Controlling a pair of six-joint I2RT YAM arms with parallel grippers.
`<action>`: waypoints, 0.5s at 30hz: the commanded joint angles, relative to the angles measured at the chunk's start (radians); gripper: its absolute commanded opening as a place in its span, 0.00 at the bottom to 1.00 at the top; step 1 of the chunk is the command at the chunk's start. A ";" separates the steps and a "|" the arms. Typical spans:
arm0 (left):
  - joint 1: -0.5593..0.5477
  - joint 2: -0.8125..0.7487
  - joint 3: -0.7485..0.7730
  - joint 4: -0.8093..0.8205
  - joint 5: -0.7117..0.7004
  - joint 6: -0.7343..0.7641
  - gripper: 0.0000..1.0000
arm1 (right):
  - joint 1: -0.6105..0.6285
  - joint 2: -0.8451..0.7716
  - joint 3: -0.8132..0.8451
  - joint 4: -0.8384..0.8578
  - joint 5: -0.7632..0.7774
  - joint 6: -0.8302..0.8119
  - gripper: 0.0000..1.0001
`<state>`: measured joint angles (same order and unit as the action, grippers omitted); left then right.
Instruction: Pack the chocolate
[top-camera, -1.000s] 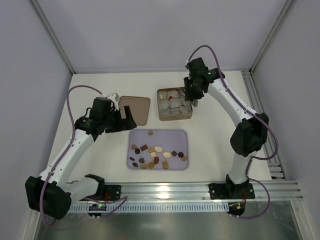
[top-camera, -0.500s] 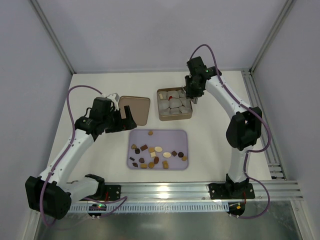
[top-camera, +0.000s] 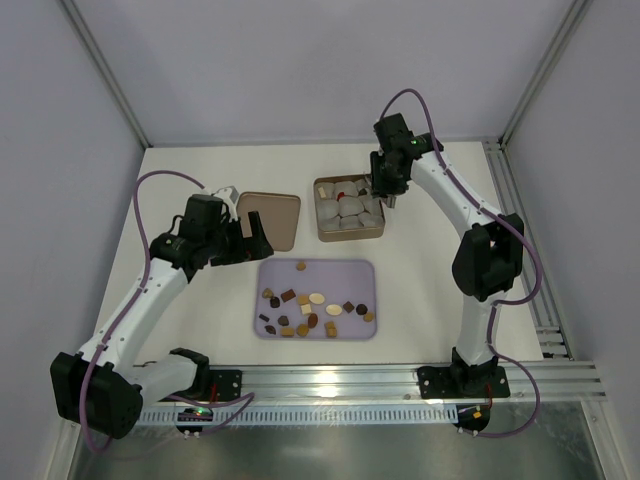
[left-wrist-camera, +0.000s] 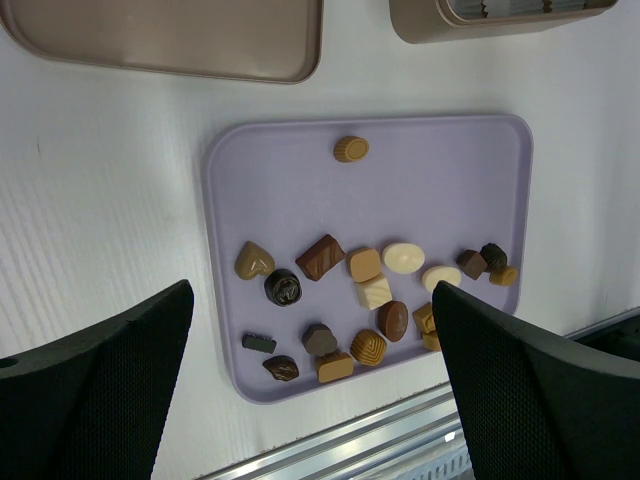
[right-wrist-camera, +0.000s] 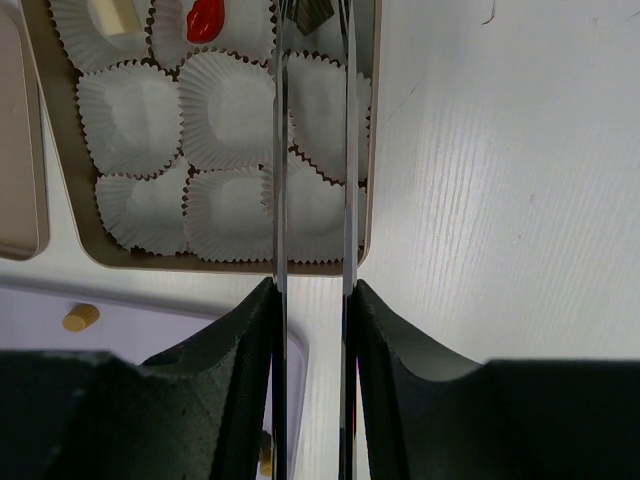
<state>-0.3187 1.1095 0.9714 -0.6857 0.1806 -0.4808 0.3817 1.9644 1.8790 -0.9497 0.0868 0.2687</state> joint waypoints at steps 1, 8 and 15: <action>-0.003 -0.017 0.001 0.009 0.011 0.021 1.00 | 0.000 -0.047 0.002 0.020 0.004 0.001 0.38; -0.002 -0.017 0.003 0.009 0.005 0.021 1.00 | 0.043 -0.180 -0.059 0.009 -0.038 -0.003 0.38; -0.002 -0.019 0.001 0.009 -0.004 0.021 1.00 | 0.209 -0.363 -0.276 0.019 -0.056 0.007 0.38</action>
<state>-0.3187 1.1095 0.9714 -0.6857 0.1795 -0.4808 0.5217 1.6871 1.6539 -0.9459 0.0528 0.2691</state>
